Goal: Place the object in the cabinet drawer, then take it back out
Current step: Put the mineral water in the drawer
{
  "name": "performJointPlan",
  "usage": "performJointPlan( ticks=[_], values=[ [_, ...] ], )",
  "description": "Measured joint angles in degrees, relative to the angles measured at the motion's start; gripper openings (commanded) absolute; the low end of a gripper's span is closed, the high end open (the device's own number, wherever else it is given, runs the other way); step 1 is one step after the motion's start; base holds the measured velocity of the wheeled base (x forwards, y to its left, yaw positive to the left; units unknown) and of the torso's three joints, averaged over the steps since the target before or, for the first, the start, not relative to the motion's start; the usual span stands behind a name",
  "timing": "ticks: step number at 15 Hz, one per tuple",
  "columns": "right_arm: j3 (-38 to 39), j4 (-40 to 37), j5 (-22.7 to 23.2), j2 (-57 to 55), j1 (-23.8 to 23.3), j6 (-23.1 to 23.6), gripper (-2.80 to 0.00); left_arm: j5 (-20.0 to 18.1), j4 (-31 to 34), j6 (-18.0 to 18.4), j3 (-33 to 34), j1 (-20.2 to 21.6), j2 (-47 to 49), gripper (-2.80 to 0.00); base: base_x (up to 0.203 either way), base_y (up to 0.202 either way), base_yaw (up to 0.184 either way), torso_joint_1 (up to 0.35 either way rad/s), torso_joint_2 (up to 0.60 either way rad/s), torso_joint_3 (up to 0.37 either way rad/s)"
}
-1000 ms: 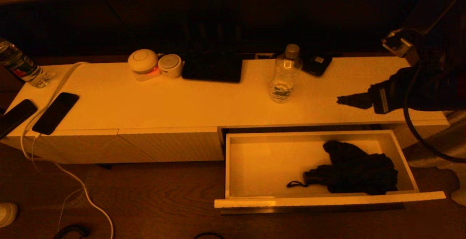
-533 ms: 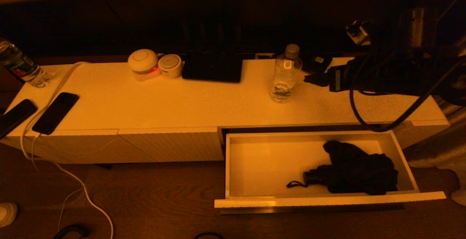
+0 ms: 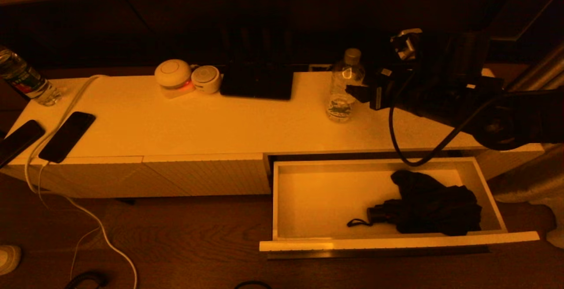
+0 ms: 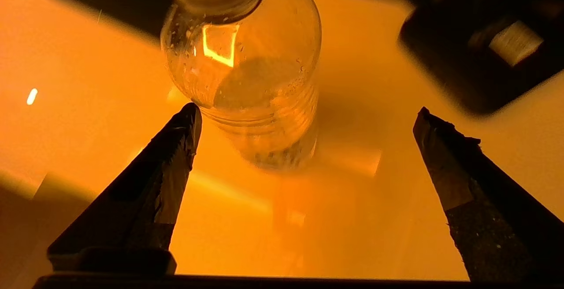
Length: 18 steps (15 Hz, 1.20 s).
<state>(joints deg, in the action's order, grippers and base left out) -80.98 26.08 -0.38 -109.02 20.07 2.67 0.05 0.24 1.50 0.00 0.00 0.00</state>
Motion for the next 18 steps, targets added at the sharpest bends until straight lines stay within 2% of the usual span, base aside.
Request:
performJointPlan(
  ticks=[4,9,12,18],
  values=[
    [-1.2,9.9,-1.4,-5.4,1.0,0.6,0.0,0.0,0.0,0.0,0.0,0.0,0.0,-2.8,0.0,0.0,0.0,0.0,0.0,0.0],
    [-0.5,11.3,-1.3,-8.1,1.7,1.2,0.0,0.0,0.0,0.0,0.0,0.0,0.0,-2.8,0.0,0.0,0.0,0.0,0.0,0.0],
    [-2.6,11.7,-1.3,-8.8,2.8,1.7,0.0,0.0,0.0,0.0,0.0,0.0,0.0,-2.8,0.0,0.0,0.0,0.0,0.0,0.0],
    [-6.9,18.0,-1.4,-13.0,4.2,3.9,0.0,0.0,0.0,0.0,0.0,0.0,0.0,-2.8,0.0,0.0,0.0,0.0,0.0,0.0]
  ],
)
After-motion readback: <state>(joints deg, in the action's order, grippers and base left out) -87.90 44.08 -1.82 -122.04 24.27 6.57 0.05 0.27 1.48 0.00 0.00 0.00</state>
